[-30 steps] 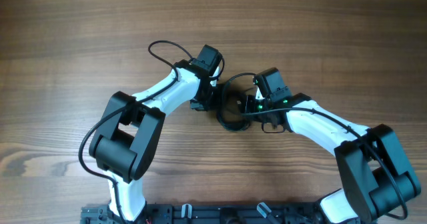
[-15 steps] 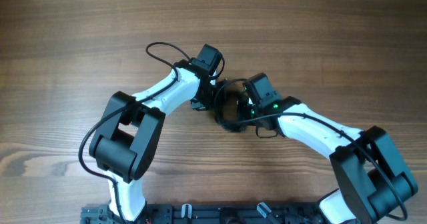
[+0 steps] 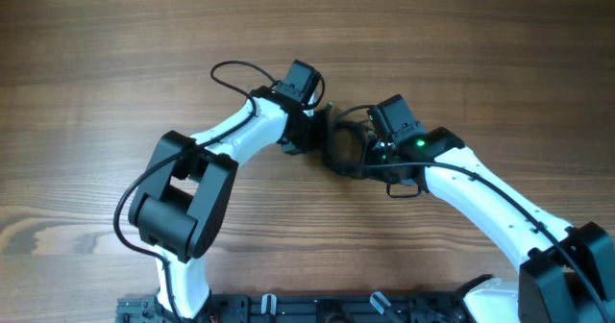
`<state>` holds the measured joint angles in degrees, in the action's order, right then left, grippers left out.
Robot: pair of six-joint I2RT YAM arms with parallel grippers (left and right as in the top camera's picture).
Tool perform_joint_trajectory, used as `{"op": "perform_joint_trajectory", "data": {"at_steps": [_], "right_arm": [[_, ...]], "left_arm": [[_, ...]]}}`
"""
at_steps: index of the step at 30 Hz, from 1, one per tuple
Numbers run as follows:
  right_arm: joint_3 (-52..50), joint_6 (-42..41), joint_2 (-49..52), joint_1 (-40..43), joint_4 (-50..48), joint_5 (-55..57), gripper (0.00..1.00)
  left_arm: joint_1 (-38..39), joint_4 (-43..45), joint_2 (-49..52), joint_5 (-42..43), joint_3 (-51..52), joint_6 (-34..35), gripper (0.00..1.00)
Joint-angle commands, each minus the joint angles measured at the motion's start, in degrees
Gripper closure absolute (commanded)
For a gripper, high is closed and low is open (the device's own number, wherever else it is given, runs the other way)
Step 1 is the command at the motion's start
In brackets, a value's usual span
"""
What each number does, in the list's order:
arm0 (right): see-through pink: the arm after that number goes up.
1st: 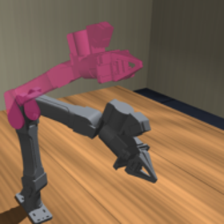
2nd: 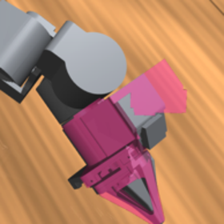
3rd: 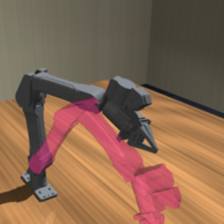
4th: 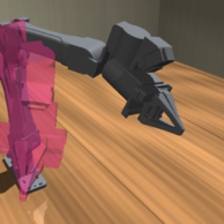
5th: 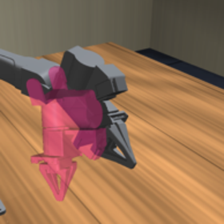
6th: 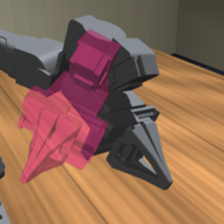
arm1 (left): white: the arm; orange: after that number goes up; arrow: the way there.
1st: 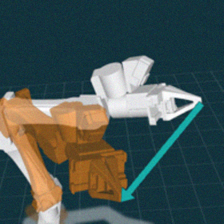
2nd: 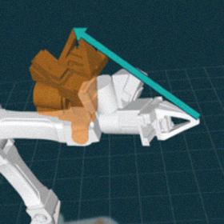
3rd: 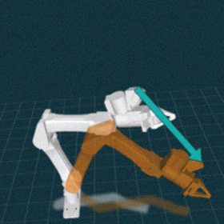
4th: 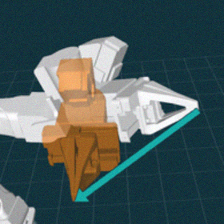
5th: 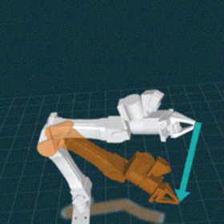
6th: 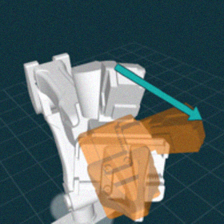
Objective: Untangle cables
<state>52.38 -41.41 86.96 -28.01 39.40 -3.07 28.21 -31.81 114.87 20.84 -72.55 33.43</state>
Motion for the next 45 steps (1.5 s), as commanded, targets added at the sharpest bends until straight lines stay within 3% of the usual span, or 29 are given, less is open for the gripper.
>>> {"op": "perform_joint_trajectory", "data": {"at_steps": [1, 5, 12, 14, 17, 19, 26, 32, 36, 45], "right_arm": [[0.55, -2.27, -1.03, 0.28, 3.19, 3.67, 0.96], [0.52, -2.21, -1.03, 0.28, 4.83, -1.22, 0.95], [0.52, -2.19, -1.03, 0.28, 3.72, -3.37, 0.61], [0.52, -2.08, -1.03, 0.28, 3.3, -3.34, 0.58], [0.52, -2.03, -1.03, 0.28, 2.12, -3.17, 0.59], [0.52, 0.09, -1.03, 0.28, -1.16, -1.11, 0.62], [0.52, 0.85, -1.03, 0.28, -11.34, 15.26, 0.71], [0.42, 0.7, 1.9, 0.28, -11.1, 10.14, 0.72], [0.42, 0.72, 6.62, 0.28, -10.99, 9.2, 0.67], [0.42, 0.92, 6.75, 0.28, -11.08, 9.75, 0.57]], "left_arm": [[-4.02, 0.33, 0.81, 0.83, 0.33, 0.52, 0.96], [-5.25, 0.59, 0.81, 2.51, 0.33, 0.5, 0.96], [-5.25, 2.27, 0.81, 4.28, 0.33, 0.46, 0.96], [-5.25, 2.56, 0.81, 5.84, 0.33, -0.17, 0.96], [-5.25, 3.69, 0.81, 8.98, 0.33, -0.85, 0.96], [-5.25, 5.95, 0.81, 14.51, 0.33, -4.83, 0.96], [-3.91, 4.55, 0.81, 15.78, 0.35, -12.26, 0.96], [-3.5, 4.83, 0.81, 15.8, 0.35, -12.02, 0.96], [-3.52, 4.83, 0.81, 15.78, 0.35, -12.0, 0.96], [-3.52, 4.79, 0.81, 15.8, 0.35, -12.0, 0.96]]}}
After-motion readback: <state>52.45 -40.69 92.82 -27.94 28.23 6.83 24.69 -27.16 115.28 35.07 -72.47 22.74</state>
